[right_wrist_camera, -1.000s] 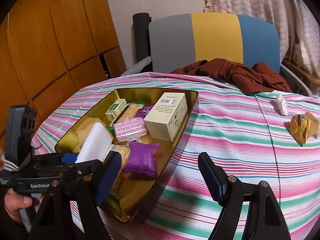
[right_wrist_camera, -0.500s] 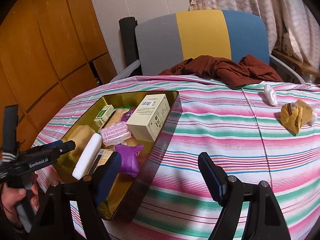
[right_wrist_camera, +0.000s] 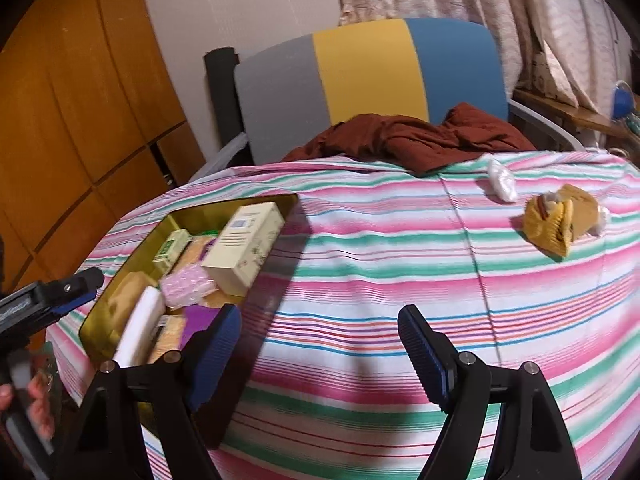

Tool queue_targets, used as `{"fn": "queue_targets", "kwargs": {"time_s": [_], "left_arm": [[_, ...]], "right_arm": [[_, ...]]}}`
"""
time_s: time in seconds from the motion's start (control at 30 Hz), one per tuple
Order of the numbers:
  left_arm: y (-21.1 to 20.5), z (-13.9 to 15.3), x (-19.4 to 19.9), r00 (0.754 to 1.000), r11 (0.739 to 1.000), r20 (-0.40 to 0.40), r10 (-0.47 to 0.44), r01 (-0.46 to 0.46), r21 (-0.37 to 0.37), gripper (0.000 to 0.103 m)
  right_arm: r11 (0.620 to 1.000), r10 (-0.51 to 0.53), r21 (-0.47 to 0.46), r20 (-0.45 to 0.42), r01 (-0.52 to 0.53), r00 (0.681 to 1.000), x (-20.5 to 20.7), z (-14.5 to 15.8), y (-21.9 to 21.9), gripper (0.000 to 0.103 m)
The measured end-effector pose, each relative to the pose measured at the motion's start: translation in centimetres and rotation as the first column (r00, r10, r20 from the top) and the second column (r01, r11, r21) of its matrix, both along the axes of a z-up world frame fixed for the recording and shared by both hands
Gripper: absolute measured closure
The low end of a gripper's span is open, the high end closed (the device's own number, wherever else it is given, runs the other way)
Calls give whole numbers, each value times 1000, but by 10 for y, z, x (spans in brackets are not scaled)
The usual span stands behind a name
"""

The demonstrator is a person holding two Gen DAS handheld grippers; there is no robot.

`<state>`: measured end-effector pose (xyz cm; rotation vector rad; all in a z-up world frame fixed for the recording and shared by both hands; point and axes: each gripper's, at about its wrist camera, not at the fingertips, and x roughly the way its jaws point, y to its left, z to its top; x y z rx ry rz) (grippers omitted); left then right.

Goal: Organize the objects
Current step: 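Grasp the yellow knitted pouch with the left gripper while the right grasps a yellow sponge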

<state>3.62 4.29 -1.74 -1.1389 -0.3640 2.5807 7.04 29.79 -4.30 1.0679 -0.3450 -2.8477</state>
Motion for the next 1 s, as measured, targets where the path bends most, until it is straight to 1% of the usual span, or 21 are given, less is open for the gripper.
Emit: {"fn": "queue_targets", "kwargs": {"time_s": [0.13,0.3,0.43,0.47,0.6,0.73,0.8,0.83,0.9,0.97,1.0], "left_arm": [[43,-5,0,994,993,24,-104,105,-62,38],[90,-13,-2,975,974,75,-208,214,-76,38],[132,-13,-5,953,952,78,-291,297,-80,37],[145,-13,-7,944,943,84,-319,325,-72,37],[191,-18,-17,922,920,102,-375,383,-82,36],[237,-25,-28,899,899,121,-420,431,-74,36],[264,-29,-35,884,884,116,-453,462,-71,36],[277,-31,-39,877,877,121,-465,475,-70,36],[305,-34,-49,850,854,121,-513,519,-32,36],[331,-34,-57,854,855,109,-509,516,-54,36],[342,-33,-61,852,852,97,-514,520,-53,36]], "right_arm": [[999,-37,28,38,36,999,0,-13,18,21],[992,-108,75,65,103,992,6,-28,57,21],[976,-201,101,80,193,976,10,-37,101,21],[970,-230,105,80,221,970,11,-39,114,21],[945,-310,134,73,299,948,12,-43,157,21],[913,-384,165,36,373,923,10,-43,203,21],[893,-422,184,19,412,906,10,-43,222,21],[883,-443,183,16,433,896,10,-43,231,21],[867,-483,157,24,474,875,12,-45,247,21],[849,-521,121,31,514,853,17,-47,258,21],[842,-533,110,28,528,846,20,-48,260,21]]}}
